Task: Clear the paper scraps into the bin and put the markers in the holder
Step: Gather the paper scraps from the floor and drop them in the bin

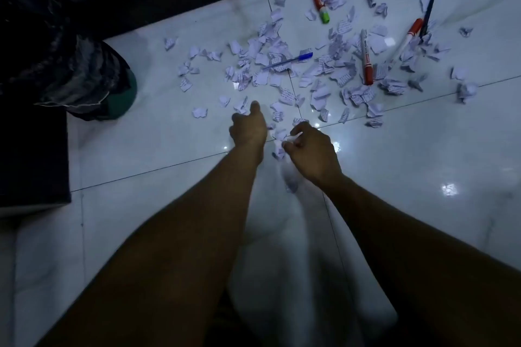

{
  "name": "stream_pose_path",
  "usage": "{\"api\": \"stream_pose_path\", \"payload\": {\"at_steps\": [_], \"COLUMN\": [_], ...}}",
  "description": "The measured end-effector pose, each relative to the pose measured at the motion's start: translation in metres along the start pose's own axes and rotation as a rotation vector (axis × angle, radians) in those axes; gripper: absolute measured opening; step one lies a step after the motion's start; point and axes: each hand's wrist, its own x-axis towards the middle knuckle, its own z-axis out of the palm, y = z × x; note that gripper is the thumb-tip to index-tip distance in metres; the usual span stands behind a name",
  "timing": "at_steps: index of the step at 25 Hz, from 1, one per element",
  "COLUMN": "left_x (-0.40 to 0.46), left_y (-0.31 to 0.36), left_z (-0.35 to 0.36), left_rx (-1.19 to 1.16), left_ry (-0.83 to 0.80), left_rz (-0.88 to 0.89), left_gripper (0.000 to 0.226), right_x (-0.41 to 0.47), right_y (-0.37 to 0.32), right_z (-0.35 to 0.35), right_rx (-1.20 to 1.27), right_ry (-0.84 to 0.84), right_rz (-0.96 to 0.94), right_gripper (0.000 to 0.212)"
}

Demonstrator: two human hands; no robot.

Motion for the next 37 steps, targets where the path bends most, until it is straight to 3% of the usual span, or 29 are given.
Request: {"api": "stream_pose_path", "payload": {"at_steps": [4, 5, 9, 12, 14, 16, 20, 22, 27, 30, 34, 37], "left_x": [0.037, 0.044, 0.053, 0.055, 0.055, 0.054, 0.057, 0.062, 0.075, 0.083, 0.089, 0.077], "left_y": [-0.012, -0.021, -0.051, -0.056, -0.054, -0.048, -0.04, -0.041, -0.035, -0.022, -0.003, 0.013], "left_z": [-0.031, -0.04, -0.067, -0.073, -0.072, -0.071, -0.071, -0.07, -0.074, -0.075, -0.071, -0.052], "left_rx": [0.151, 0.186, 0.288, 0.202, 0.15, 0.122, 0.155, 0.191, 0.151, 0.221, 0.301, 0.284], "left_ry": [0.153, 0.199, 0.303, 0.35, 0.33, 0.296, 0.21, 0.168, 0.143, 0.179, 0.15, 0.028], "left_rz": [0.019, 0.009, -0.017, -0.082, -0.11, -0.101, -0.009, 0.074, 0.154, 0.163, 0.145, 0.209], "left_gripper": [0.071, 0.071, 0.064, 0.067, 0.07, 0.071, 0.066, 0.065, 0.065, 0.071, 0.075, 0.068], "right_x": [-0.027, -0.03, -0.012, 0.009, 0.009, -0.004, -0.028, -0.025, 0.006, 0.032, 0.052, 0.063], "right_y": [0.013, 0.017, 0.019, 0.01, -0.003, -0.017, -0.03, -0.028, -0.022, -0.019, -0.005, 0.014], "right_z": [0.012, 0.016, 0.028, 0.031, 0.026, 0.031, 0.066, 0.07, 0.031, 0.005, -0.023, -0.036], "right_rx": [-0.543, -0.594, -0.492, -0.347, -0.353, -0.458, -0.686, -0.804, -0.804, -0.777, -0.575, -0.467], "right_ry": [-0.402, -0.43, -0.301, -0.162, -0.071, -0.158, -0.58, -0.559, -0.26, 0.003, 0.264, 0.282], "right_rz": [-0.305, -0.347, -0.342, -0.31, -0.391, -0.553, -0.759, -0.793, -0.629, -0.567, 0.0, 0.278], "right_gripper": [0.04, 0.043, 0.031, 0.022, 0.024, 0.034, 0.046, 0.038, 0.033, 0.035, 0.068, 0.079]}}
